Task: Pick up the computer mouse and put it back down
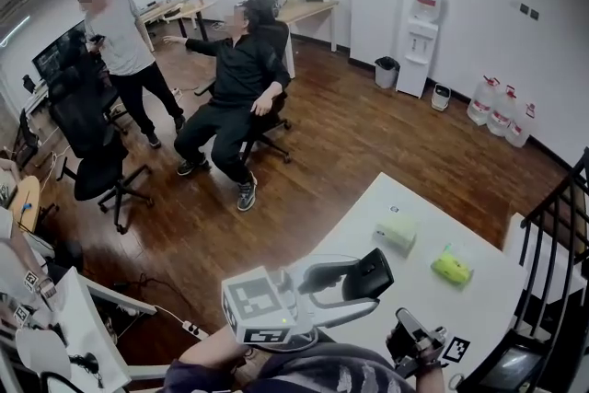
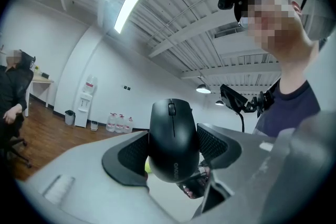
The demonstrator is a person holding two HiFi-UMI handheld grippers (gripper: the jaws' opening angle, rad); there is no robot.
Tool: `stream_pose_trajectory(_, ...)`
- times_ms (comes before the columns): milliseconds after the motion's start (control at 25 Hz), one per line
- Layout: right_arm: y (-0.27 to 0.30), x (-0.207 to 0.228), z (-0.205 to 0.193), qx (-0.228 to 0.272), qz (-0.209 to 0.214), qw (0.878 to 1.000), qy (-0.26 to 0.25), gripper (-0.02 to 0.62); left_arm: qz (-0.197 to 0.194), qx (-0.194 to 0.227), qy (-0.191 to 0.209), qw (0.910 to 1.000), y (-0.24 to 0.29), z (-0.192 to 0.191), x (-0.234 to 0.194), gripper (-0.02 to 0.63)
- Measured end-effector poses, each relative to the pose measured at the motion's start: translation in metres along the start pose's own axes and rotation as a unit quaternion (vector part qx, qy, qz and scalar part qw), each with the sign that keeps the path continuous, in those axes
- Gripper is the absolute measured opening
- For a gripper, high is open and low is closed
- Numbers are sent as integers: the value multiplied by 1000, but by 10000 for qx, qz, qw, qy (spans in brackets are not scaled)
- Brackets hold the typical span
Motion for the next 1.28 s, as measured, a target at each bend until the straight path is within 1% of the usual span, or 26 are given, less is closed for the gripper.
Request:
stream_pose_trajectory(200,-4,3,3,-20,15,9999,124,5,53,-1,183,9998,3,3,8,305)
stream_pose_trajectory(360,-11,6,8,-25,50,9999,156,5,52,190,422,9989,11,17,22,305)
stream_pose_trajectory(480,-17,6,11,1,61,9999,156,5,36,165,540,9984,13,18,28,305)
stream_pose_trajectory(640,-23,8,15,80,28,9998,155,5,113,117,580,9982,18,18,23,307)
stream_pose_trajectory(880,-32,27,13,302,-13,9995,-5,5,170,-71,659,9977,14,-4,-2,307)
stream_pose_trajectory(960,-42,23,21,483,-39,9988,-63,5,96,-161,693,9974,30,-10,-3,307)
stream_pose_trajectory(1080,-63,13,48,734,-130,9972,-8,5,-2,-331,692,9971,74,-22,0,307)
stream_pose_trajectory(1160,-74,13,63,859,-179,9961,37,5,19,-447,723,9964,99,-34,-6,307)
stream_pose_trajectory(1280,-90,17,73,1059,-285,9940,36,5,48,-696,818,9942,123,-57,-20,307)
Point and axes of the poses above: the fingertips, and each gripper's own axes: y forward along the fingers, x to its right, z out of its top, the point moved 1 cm from there along -y, backward along the fingers, and after that the axes turned 11 degrees about x, right-handed, at the moved point
